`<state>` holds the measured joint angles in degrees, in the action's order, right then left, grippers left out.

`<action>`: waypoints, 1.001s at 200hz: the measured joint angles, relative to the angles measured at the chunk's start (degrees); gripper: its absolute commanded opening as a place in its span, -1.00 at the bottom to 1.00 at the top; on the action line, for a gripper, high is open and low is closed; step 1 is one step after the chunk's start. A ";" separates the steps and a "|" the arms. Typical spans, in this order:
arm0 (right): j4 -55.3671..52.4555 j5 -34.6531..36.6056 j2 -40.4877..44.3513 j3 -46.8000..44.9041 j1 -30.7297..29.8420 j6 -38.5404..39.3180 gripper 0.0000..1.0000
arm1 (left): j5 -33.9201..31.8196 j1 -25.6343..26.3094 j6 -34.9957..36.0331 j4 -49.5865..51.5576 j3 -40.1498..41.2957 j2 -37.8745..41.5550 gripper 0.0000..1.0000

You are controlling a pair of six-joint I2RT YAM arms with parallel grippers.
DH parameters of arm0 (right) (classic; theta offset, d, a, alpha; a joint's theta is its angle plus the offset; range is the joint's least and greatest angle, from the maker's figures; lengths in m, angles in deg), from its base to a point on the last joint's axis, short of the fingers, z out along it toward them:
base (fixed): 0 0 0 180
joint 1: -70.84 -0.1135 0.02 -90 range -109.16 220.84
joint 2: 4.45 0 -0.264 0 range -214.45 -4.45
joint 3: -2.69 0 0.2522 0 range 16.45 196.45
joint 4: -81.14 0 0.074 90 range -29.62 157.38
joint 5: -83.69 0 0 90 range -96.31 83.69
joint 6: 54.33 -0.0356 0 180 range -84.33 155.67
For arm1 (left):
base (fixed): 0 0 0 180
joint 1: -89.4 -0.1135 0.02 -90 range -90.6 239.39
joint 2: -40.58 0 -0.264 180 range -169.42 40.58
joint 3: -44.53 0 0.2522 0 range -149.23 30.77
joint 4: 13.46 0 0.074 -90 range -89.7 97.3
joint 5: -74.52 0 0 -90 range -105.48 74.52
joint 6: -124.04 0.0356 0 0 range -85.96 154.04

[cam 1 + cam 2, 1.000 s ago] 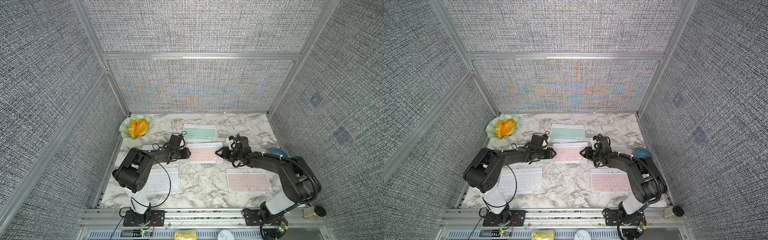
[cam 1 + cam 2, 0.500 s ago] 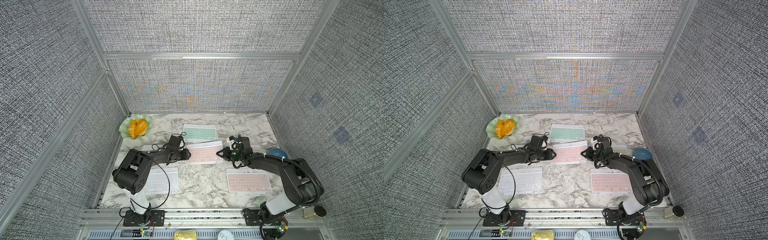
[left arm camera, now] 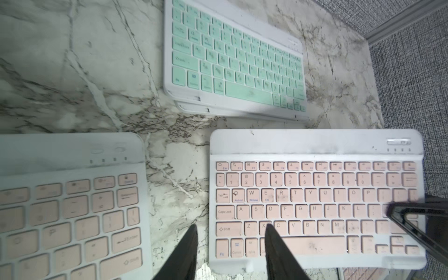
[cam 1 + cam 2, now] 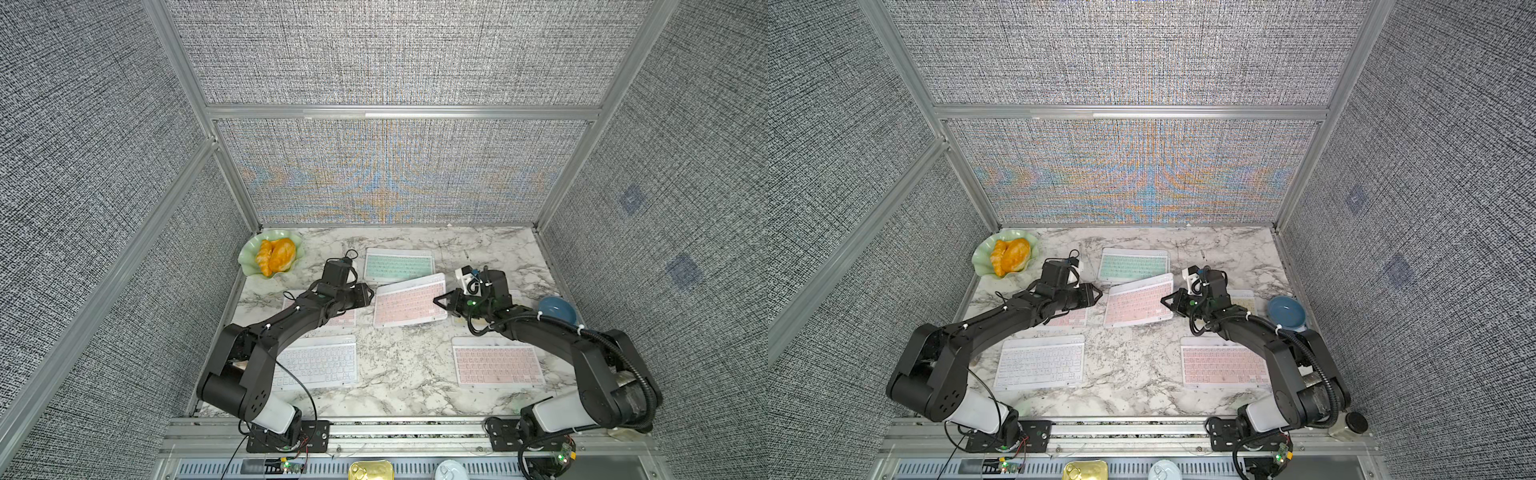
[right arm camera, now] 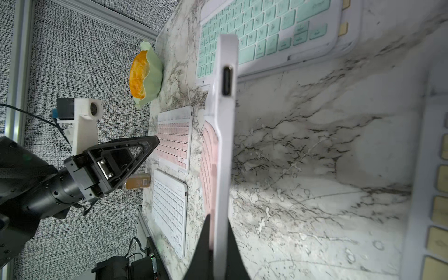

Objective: Stack the numeric keypads
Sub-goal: Pick up the numeric keypad from the center of the board, then place the numeric keypad at the numeric keypad.

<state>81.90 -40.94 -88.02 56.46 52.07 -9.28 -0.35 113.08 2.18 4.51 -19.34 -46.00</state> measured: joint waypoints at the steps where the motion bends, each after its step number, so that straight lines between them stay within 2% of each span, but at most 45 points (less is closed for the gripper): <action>1: 0.00 -0.04 0.04 0.04 0.00 -0.04 -1.00 | -0.02 -0.11 0.02 0.22 -0.07 0.13 -0.06; 40: -1.73 -0.46 1.22 4.79 0.02 -0.66 -1.00 | -2.32 -1.77 0.46 4.35 -1.09 3.69 -0.03; 76: -3.45 -0.94 -1.55 12.13 0.24 0.52 -1.00 | -3.65 -2.40 0.44 6.01 -1.07 5.25 -0.03; 113: -4.55 -1.99 -7.63 19.61 1.90 0.83 -1.00 | -6.16 -2.45 1.27 7.65 -1.64 5.25 -0.03; 200: -3.87 -5.35 -24.41 33.81 5.01 0.50 -1.00 | -7.54 -3.15 3.34 8.31 -3.23 2.97 -0.03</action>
<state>78.04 -46.30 -112.43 90.27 57.08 -8.77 -7.89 109.93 5.53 12.82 -22.57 -43.03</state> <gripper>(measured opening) 0.065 0.486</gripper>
